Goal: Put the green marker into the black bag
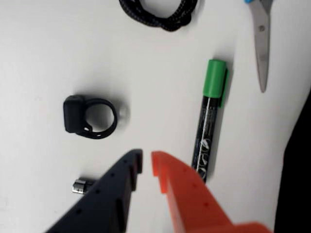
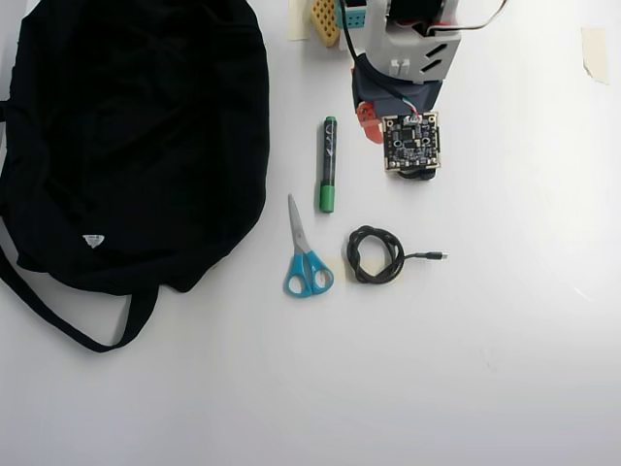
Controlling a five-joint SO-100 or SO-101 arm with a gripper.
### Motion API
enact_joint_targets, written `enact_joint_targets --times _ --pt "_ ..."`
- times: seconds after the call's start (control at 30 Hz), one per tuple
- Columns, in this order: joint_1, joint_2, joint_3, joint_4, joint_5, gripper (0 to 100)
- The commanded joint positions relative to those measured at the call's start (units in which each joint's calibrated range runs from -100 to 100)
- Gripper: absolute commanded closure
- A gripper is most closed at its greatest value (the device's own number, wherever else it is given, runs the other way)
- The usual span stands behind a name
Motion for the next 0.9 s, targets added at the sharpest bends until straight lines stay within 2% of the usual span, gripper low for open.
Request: enact_joint_targets --times 0.0,0.33,0.63,0.87 --pt "0.4 -1.7 0.3 1.2 -0.8 98" --pt "1.5 -1.7 5.3 1.1 -2.8 98" --pt "3.1 -1.1 8.3 0.0 -2.2 98" --pt "6.0 -1.6 13.1 -6.2 0.7 98"
